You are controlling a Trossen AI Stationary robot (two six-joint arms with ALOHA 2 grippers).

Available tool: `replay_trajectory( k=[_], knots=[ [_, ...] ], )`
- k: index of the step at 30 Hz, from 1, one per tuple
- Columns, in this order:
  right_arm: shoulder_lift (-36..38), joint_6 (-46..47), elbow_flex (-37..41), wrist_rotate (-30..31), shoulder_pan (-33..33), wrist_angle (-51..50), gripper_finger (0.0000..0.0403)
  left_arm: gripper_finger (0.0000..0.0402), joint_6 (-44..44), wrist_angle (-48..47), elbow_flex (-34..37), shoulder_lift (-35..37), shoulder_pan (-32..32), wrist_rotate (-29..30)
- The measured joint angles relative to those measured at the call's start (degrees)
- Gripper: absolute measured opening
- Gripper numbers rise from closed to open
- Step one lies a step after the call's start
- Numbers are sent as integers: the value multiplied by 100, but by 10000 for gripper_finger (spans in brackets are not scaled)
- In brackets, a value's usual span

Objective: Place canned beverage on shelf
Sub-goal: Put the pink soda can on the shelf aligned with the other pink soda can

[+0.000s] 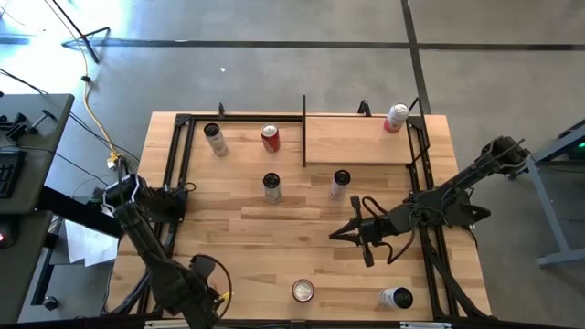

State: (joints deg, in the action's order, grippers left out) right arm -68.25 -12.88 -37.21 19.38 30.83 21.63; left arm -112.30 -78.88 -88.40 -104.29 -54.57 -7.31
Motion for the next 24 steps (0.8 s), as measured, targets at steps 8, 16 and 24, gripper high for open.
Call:
replay_trajectory(
  k=[8, 16, 24],
  knots=[
    [0, 0, 0, -2, 0, -2, 0, 325, 31, 215, 168, 0, 2, 41],
    [0, 0, 0, -2, 2, -2, 0, 284, 107, 242, 168, 4, 2, 57],
    [0, 0, 0, -2, 0, -2, 0, 243, 1365, -194, 168, 11, 502, 722]
  ],
)
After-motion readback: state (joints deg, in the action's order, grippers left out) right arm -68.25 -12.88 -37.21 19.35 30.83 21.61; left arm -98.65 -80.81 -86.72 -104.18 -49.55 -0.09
